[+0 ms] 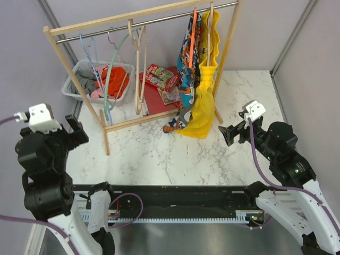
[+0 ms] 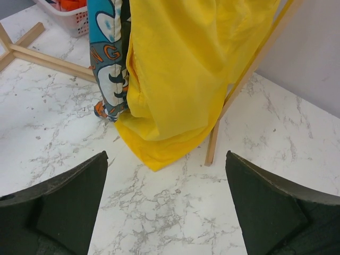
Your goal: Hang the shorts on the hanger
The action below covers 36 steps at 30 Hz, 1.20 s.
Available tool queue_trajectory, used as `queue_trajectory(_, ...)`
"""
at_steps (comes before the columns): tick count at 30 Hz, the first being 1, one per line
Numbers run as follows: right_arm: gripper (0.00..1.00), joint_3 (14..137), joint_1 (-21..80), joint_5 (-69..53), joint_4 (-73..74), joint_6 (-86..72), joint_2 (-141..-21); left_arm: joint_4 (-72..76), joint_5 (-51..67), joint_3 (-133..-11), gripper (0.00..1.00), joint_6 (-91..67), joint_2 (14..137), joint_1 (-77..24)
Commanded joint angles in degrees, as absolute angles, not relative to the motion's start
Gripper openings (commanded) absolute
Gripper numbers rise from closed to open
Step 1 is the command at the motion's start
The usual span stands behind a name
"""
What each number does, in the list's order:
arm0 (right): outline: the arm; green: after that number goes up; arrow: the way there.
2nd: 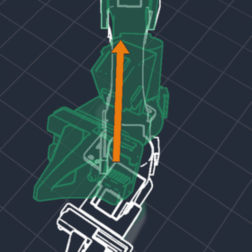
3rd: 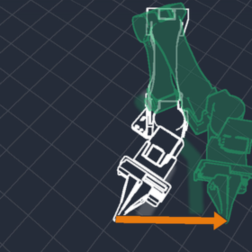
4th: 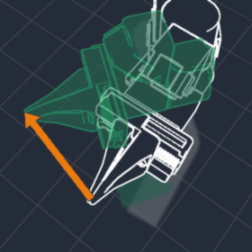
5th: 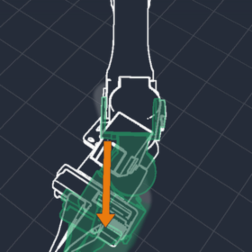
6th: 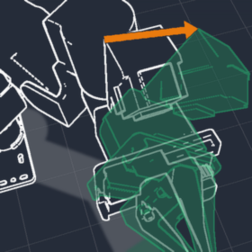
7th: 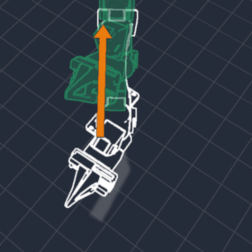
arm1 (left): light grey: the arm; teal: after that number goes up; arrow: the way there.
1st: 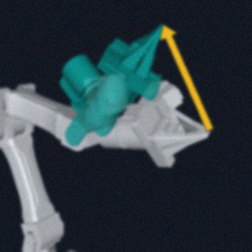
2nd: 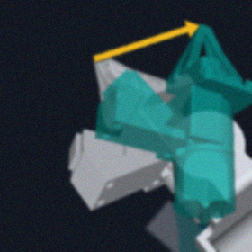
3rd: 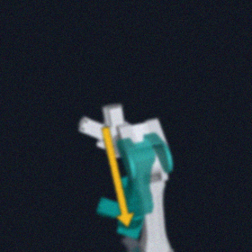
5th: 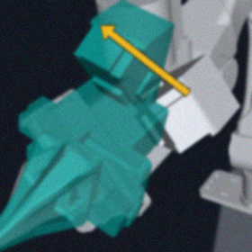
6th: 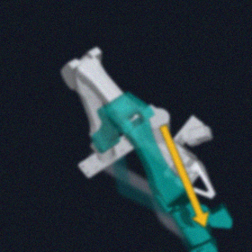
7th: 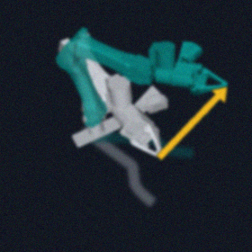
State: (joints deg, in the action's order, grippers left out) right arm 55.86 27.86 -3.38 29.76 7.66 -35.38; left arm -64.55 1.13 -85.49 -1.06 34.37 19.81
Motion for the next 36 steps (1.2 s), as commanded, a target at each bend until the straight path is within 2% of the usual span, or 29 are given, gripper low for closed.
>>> queue_trajectory(1, 0.98, 57.3, 27.7, -5.0, 30.5, 6.9, -36.6, -63.5, 2.9, -95.8, 0.95, -1.9, 44.1, 20.0)
queue_trajectory(8, 0.98, 58.5, 27.6, -6.6, 30.6, 7.7, -39.4, -61.6, 6.6, -108.9, 0.93, -4.1, 59.6, 20.7)
queue_trajectory(15, 0.98, 58.9, 27.7, -7.6, 30.9, 8.2, -40.3, -58.2, 10.8, -115.3, 0.89, -2.7, 69.2, 21.9)
queue_trajectory(20, 0.98, 58.8, 27.7, -7.8, 32.0, 9.1, -39.6, -57.5, 23.4, -120.9, 0.85, -3.3, 73.0, 33.3)
queue_trajectory(24, 0.98, 58.0, 27.7, -7.7, 32.1, 9.6, -39.4, -58.3, 32.7, -119.6, 0.79, -1.9, 71.8, 40.4)
queue_trajectory(28, 0.98, 57.7, 27.7, -8.5, 32.0, 9.6, -39.6, -57.9, 34.3, -113.7, 0.76, -0.2, 70.0, 42.0)
queue_trajectory(31, 0.98, 57.6, 27.7, -9.1, 32.0, 9.8, -40.0, -59.5, 41.1, -113.5, 0.74, 2.2, 75.4, 44.2)
queue_trajectory(36, 0.98, 58.0, 27.7, -9.8, 31.7, 9.4, -40.5, -61.6, 47.5, -121.1, 0.8, 10.6, 89.0, 43.7)
